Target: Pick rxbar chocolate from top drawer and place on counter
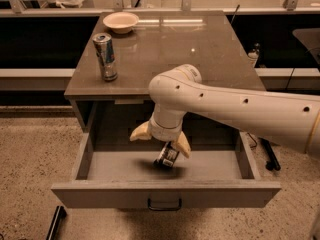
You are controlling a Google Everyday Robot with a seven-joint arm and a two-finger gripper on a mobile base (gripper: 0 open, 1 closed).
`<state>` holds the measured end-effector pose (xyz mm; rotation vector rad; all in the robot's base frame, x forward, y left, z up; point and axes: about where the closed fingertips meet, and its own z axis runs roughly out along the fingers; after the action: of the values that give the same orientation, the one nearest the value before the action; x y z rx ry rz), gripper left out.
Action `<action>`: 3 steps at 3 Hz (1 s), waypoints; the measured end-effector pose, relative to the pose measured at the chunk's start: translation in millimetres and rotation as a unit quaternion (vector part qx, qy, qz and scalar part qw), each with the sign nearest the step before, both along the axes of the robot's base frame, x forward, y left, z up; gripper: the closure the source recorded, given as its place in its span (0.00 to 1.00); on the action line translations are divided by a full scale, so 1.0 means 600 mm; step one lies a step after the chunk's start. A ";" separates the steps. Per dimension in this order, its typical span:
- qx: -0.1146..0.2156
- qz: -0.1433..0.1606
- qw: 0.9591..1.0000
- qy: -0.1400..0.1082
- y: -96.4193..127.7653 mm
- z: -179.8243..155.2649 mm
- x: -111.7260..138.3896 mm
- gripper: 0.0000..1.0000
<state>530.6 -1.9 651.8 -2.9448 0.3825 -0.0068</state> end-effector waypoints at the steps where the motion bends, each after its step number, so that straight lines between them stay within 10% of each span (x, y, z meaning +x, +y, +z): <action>1: -0.008 0.003 1.000 0.006 -0.006 -0.035 0.016 0.04; 3: -0.019 -0.010 1.000 0.022 -0.021 -0.090 0.036 0.46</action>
Offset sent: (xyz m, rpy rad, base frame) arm 0.0288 -0.0116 -0.0592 -0.0412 0.0408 -0.0187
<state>551.9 -14.6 597.6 -2.9830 0.4234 0.0477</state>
